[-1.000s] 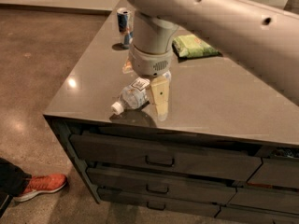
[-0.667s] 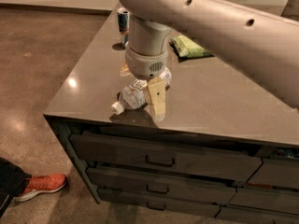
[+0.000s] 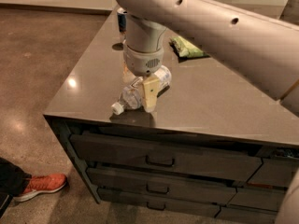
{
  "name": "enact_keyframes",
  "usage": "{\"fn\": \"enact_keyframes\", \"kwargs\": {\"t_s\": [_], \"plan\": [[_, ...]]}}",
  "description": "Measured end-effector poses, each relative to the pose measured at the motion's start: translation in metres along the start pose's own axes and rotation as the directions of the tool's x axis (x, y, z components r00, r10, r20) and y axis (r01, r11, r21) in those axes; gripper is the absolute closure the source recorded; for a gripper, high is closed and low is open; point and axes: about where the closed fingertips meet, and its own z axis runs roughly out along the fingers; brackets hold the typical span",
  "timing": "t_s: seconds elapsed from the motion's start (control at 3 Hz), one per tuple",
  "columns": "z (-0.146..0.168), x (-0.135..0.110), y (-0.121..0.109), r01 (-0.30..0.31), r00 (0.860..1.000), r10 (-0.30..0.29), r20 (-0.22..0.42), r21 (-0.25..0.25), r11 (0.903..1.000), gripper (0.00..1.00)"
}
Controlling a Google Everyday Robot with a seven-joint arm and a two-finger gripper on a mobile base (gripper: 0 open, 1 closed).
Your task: Place blue plastic bottle upright
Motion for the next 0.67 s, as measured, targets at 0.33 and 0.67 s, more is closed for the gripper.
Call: {"fn": "enact_keyframes", "kwargs": {"t_s": [0.33, 0.67], "plan": [[0.0015, 0.0034, -0.0036, -0.011, 1.000, 0.011, -0.001, -0.001, 0.9999, 0.49], [-0.0053, 0.0081, -0.0061, -0.037, 0.999, 0.037, 0.037, -0.005, 0.9993, 0.72]]}}
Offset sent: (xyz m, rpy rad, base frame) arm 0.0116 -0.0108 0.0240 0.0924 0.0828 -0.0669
